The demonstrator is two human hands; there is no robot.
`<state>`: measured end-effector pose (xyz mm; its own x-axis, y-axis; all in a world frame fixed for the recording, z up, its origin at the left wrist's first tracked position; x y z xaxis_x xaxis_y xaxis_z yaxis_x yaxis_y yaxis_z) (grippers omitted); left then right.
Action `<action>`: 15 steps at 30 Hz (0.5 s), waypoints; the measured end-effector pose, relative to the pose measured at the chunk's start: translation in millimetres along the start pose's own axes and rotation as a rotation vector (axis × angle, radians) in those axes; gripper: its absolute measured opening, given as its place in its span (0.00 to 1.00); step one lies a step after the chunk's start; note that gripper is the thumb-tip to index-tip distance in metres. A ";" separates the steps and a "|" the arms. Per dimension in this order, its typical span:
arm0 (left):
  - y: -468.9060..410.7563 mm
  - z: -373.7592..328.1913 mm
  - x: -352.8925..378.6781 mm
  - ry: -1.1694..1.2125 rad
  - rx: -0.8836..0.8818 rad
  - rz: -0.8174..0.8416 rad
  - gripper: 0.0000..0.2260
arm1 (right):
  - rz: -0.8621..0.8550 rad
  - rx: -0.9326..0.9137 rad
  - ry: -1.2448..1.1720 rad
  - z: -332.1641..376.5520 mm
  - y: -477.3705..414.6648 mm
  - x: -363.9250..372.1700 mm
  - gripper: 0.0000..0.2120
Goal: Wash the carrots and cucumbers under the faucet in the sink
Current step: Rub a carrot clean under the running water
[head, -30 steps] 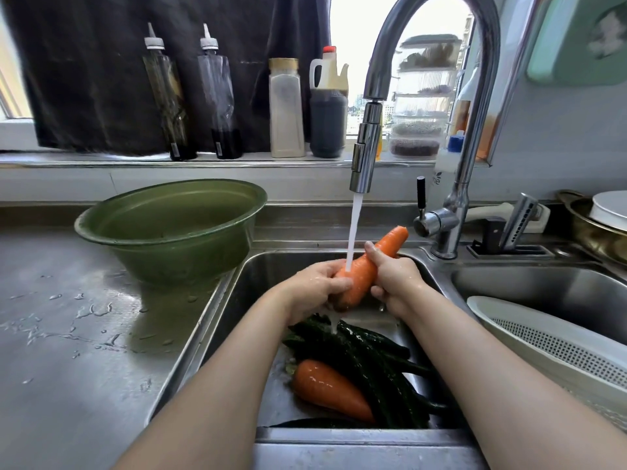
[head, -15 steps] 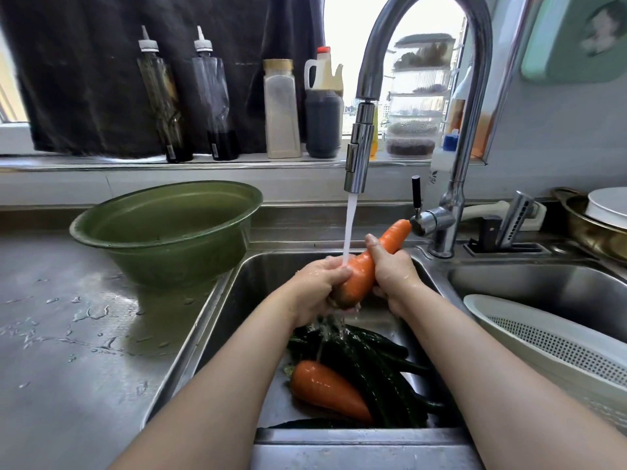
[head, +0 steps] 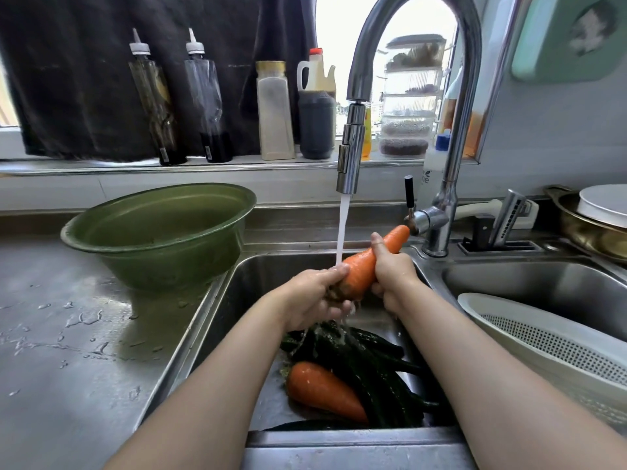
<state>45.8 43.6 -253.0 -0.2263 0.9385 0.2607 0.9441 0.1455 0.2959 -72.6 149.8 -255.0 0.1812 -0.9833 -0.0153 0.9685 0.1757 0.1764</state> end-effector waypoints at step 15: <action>-5.1 -2.2 -12.5 -0.765 0.150 0.019 0.10 | 0.230 0.050 -0.199 -3.1 25.3 35.9 0.22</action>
<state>43.3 30.5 -255.8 -0.0325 0.8881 -0.4584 0.9809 0.1163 0.1557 -41.1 119.2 -254.1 0.3528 -0.9087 0.2229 0.8955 0.3970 0.2013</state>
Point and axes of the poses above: each hand's wrist, its own y-axis away from the middle knuckle, its own x-axis out of the palm, z = x × y, the point moved 5 cm from there along -y, towards the middle knuckle
